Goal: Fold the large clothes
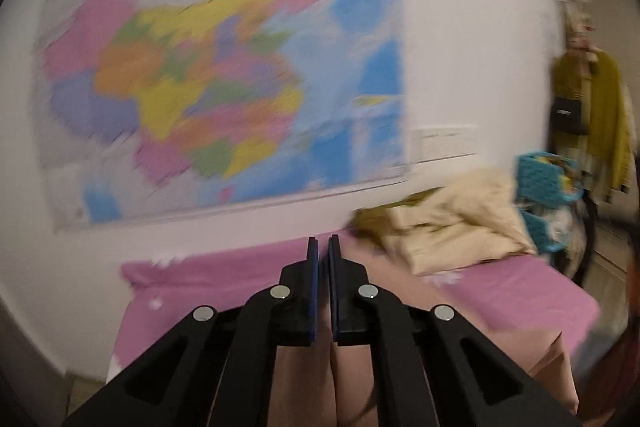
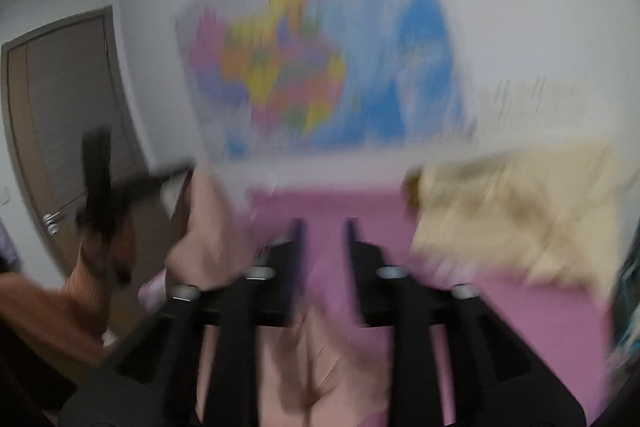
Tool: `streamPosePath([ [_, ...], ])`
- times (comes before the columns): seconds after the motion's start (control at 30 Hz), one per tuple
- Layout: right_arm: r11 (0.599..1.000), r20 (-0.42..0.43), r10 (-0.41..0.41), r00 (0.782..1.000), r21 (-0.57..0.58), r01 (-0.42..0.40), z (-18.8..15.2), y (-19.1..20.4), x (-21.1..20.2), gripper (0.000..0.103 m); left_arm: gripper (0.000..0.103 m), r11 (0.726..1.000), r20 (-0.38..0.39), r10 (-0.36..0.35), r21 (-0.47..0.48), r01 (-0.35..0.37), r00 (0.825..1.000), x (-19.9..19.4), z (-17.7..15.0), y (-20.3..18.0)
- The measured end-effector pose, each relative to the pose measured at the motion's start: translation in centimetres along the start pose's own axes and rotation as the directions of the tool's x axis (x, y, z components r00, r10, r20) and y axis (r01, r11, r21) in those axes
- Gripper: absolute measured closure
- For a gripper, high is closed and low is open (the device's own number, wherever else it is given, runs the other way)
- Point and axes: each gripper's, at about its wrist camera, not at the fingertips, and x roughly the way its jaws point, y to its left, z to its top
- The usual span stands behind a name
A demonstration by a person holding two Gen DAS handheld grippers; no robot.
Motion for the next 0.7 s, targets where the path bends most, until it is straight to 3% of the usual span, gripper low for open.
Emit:
streamPosePath([
  [0.03,0.999,-0.087,0.035,0.996,0.038,-0.032,-2.1,-0.1,1.8,0.049,0.100,0.999,0.004,0.029,-0.041,-0.029,1.000,0.6,-0.3,1.6],
  [0.1,0.995,-0.173,0.083,0.981,0.065,-0.073,-6.0,0.5,4.1,0.048,0.100,0.995,0.022,0.033,-0.095,-0.031,0.999,0.9,-0.2,3.8],
  [0.2,0.988,-0.288,0.140,0.947,0.102,-0.115,-10.9,1.5,5.1,0.046,0.100,0.994,0.022,0.041,-0.102,-0.039,0.999,1.2,-1.1,5.0],
  [0.23,0.986,-0.307,0.156,0.939,0.110,-0.128,-11.9,1.8,5.1,0.045,0.099,0.996,0.012,0.023,-0.086,-0.021,1.000,1.6,-1.8,5.2],
  [0.27,0.985,-0.326,0.160,0.932,0.109,-0.131,-13.0,2.3,5.3,0.037,0.098,0.997,0.006,0.023,-0.077,-0.023,1.000,1.7,-2.2,5.2],
  [0.33,0.991,-0.339,0.118,0.934,0.101,-0.088,-14.0,2.6,5.3,0.025,0.094,0.999,-0.031,0.001,-0.045,-0.003,1.000,1.9,-3.0,4.7],
  [0.4,0.986,-0.338,0.107,0.935,0.154,-0.057,-14.8,2.3,5.3,0.024,0.089,0.999,-0.089,-0.031,-0.018,0.030,0.996,3.3,-4.1,4.0],
  [0.43,0.984,-0.342,0.105,0.934,0.171,-0.048,-15.0,2.1,5.5,0.027,0.083,0.999,-0.107,-0.046,0.004,0.047,0.993,3.8,-4.5,3.7],
  [0.5,0.985,-0.336,0.111,0.935,0.159,-0.060,-15.4,2.6,5.7,0.047,0.072,0.998,-0.153,0.015,0.061,-0.006,0.988,5.8,-5.7,3.0],
  [0.57,0.993,-0.360,0.089,0.929,0.100,-0.057,-15.5,3.6,6.6,0.092,0.066,0.997,-0.209,-0.011,0.071,0.026,0.978,7.5,-6.6,3.1],
  [0.63,0.999,-0.346,0.026,0.938,0.054,-0.008,-14.1,4.1,6.5,0.095,0.066,0.994,-0.287,-0.067,0.061,0.088,0.956,9.2,-7.1,3.3],
  [0.7,0.998,-0.266,-0.058,0.962,0.009,0.063,-11.6,3.6,4.2,0.096,0.063,0.993,-0.301,-0.063,0.077,0.090,0.952,9.9,-7.1,3.3],
])
